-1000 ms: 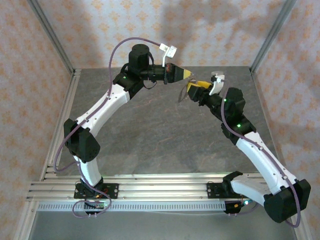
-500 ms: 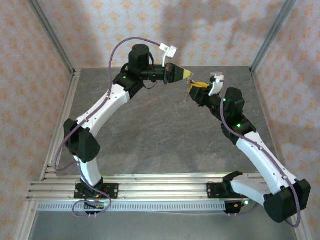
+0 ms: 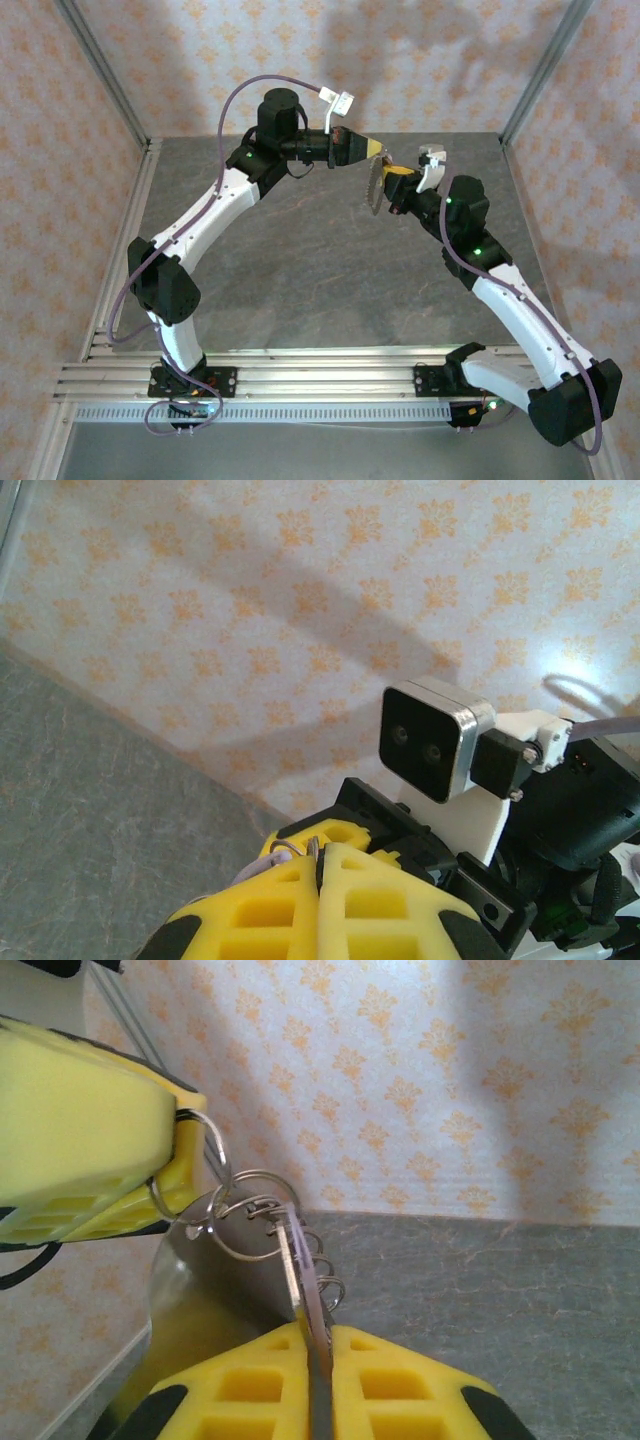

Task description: Put the keys on the keyring

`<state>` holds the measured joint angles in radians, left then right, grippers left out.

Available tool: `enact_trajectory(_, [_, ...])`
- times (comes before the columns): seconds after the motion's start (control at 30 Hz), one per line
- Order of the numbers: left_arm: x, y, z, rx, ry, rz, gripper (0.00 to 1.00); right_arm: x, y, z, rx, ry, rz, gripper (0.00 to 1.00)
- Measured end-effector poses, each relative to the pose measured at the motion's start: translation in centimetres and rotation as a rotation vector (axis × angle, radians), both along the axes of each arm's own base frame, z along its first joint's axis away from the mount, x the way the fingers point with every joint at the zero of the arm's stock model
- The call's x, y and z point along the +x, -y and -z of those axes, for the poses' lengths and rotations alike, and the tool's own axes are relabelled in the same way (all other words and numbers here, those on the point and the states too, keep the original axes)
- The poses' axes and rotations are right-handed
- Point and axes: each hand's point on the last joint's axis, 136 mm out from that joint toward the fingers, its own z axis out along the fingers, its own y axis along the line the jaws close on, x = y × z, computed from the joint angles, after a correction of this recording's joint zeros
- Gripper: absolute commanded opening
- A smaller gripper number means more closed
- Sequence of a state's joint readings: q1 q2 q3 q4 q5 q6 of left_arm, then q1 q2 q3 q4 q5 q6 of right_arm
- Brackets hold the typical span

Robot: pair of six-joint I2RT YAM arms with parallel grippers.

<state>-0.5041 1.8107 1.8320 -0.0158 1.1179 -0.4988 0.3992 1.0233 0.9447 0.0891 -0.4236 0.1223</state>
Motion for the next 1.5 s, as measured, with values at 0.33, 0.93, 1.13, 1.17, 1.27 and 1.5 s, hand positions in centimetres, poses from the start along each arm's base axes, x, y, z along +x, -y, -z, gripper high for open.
enact_trajectory(0.33, [0.1,0.0,0.0,0.001,0.002,-0.004,0.0,-0.3,0.0,-0.2,-0.026,0.0,-0.006,0.0])
enact_trajectory(0.93, [0.1,-0.1,0.9,0.031,0.01,-0.007,0.0,-0.9,0.9,-1.1,-0.111,-0.001,0.021,0.0])
enact_trajectory(1.13, [0.1,-0.1,0.9,0.031,0.01,-0.007,0.0,-0.4,0.2,-1.1,-0.115,-0.018,-0.009,0.0])
enact_trajectory(1.17, [0.1,-0.1,0.9,0.031,0.011,-0.007,0.0,-0.3,0.0,-1.0,-0.116,-0.022,-0.016,0.0])
enact_trajectory(1.27, [0.1,-0.1,0.9,0.031,0.011,-0.009,0.0,-0.1,-0.3,-0.8,-0.118,-0.031,-0.028,0.0])
enact_trajectory(1.5, [0.3,-0.1,0.9,0.032,0.011,-0.019,0.0,0.0,-0.4,-0.9,-0.119,-0.032,-0.031,0.0])
